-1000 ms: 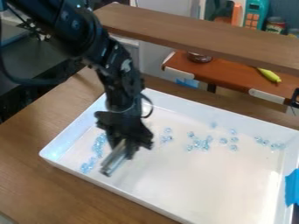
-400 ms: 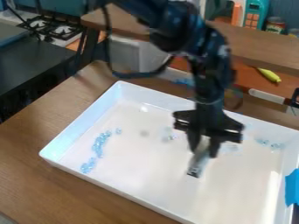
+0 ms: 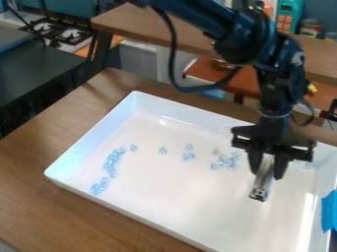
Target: Sweep into pile
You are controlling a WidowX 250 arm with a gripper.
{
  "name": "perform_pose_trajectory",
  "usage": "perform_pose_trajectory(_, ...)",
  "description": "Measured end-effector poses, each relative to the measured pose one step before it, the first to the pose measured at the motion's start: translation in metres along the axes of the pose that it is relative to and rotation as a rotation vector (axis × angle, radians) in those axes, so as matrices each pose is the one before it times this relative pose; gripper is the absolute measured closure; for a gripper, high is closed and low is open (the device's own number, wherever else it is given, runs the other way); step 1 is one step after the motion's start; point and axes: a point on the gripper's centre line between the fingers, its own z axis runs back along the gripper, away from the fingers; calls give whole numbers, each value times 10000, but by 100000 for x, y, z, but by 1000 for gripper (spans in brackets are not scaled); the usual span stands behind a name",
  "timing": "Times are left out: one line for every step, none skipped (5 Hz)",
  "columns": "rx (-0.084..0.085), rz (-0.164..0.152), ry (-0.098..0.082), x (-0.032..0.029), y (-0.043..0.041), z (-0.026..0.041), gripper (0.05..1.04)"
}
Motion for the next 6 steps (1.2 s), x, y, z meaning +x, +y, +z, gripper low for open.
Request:
perform_pose_trajectory(-91,-72,30,430,-1654,-1055,704)
perform_pose_trajectory(144,67,-127,911,-711,-854,704)
perform_pose_trajectory(-34,-39,-52,420,-1887,-712,704)
perform_pose_trajectory(24,68,-97,458,-875,-631,704)
perform_pose_trajectory(-7,63,-136,440,-767,-255,704)
perform_pose_trajectory(-12,12,-155,286,-762,-35,704)
